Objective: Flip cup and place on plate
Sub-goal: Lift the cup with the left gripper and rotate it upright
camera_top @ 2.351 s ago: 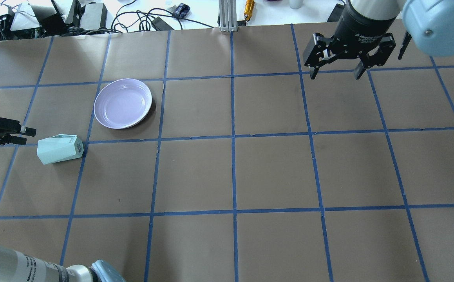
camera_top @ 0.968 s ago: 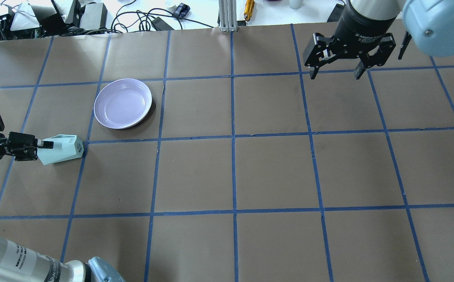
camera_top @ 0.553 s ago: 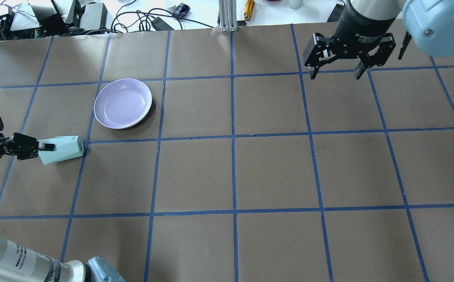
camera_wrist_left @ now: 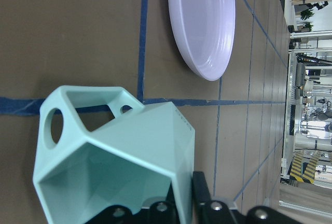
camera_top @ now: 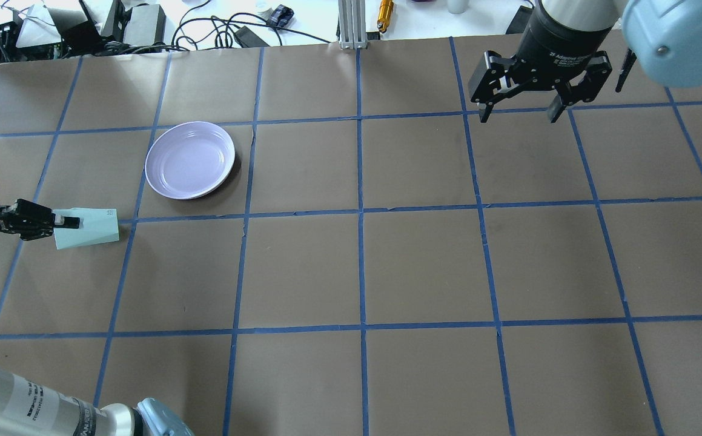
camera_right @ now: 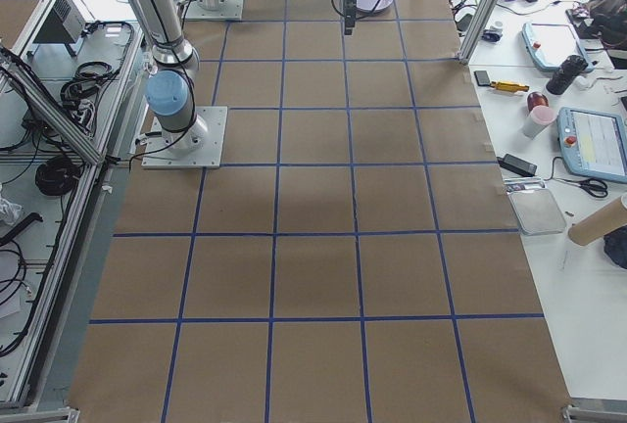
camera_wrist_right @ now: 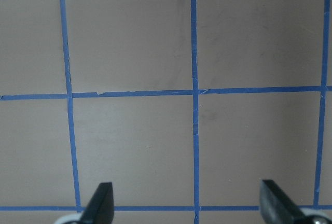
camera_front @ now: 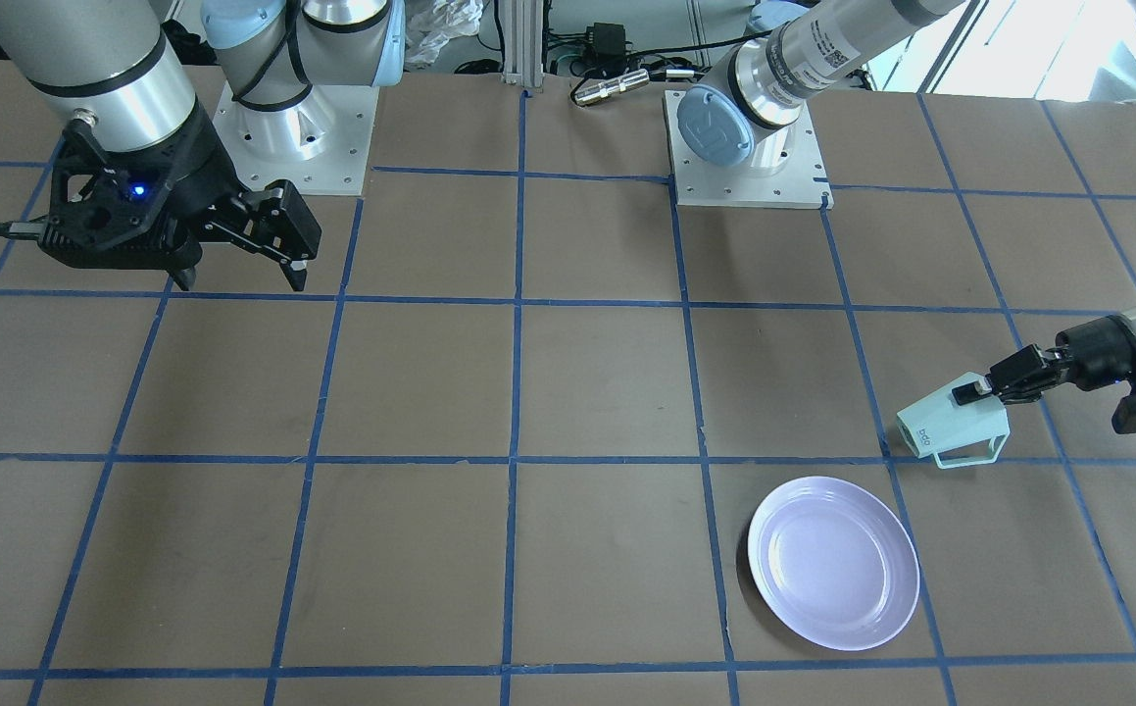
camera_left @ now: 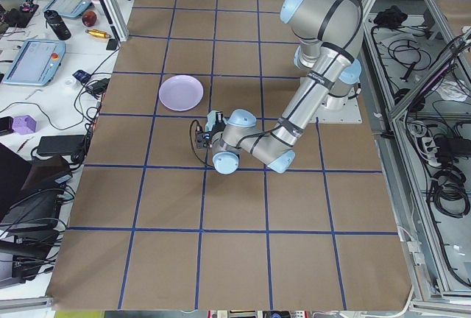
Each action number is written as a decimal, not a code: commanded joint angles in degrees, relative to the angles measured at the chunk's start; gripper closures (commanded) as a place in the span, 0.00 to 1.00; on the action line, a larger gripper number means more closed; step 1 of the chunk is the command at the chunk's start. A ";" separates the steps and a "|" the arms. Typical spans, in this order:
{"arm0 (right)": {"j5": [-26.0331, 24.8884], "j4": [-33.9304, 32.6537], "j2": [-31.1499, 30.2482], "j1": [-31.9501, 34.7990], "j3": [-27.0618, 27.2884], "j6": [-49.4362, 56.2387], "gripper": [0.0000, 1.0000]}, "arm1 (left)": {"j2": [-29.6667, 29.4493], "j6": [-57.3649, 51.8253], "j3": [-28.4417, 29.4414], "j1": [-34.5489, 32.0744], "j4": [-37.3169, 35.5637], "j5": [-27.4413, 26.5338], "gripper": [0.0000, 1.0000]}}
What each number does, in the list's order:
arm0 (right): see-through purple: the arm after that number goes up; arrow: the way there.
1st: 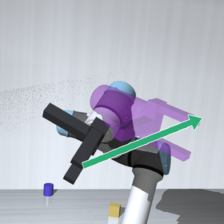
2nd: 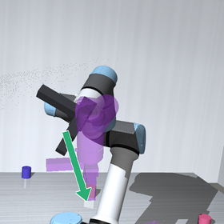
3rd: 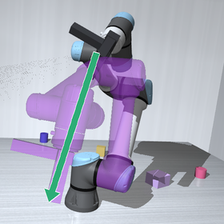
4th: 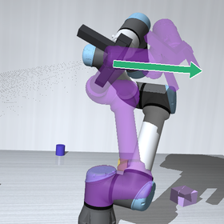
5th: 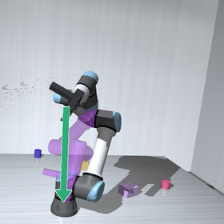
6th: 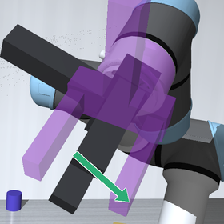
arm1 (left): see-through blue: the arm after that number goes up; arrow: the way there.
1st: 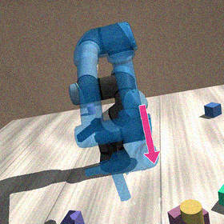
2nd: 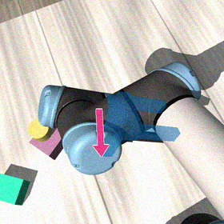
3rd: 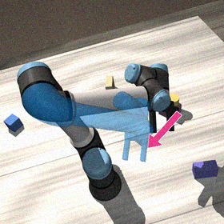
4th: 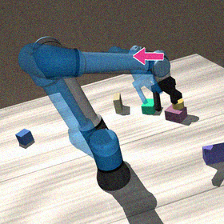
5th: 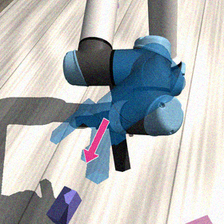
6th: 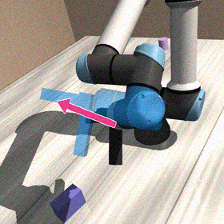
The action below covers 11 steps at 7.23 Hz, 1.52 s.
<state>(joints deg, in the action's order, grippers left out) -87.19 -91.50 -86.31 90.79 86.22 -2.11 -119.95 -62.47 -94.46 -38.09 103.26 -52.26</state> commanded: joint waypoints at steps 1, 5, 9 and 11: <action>0.00 0.00 0.00 0.00 0.00 0.00 0.00 | 3.48 3.56 1.37 -2.50 0.28 -0.73 1.00; 0.00 0.00 0.00 0.00 0.00 0.00 0.00 | 9.20 17.07 6.47 -11.98 -0.33 -8.97 1.00; 0.00 0.00 0.00 0.00 0.00 0.00 0.00 | 12.72 31.23 7.10 -22.53 -5.22 -21.26 1.00; 0.00 0.00 0.00 0.00 0.00 0.00 0.00 | 11.67 38.36 7.01 -30.35 -12.08 -27.80 1.00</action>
<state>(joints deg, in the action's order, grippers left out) -87.19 -91.49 -86.31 90.79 86.22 -2.11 -107.77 -28.28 -87.37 -64.07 95.13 -76.86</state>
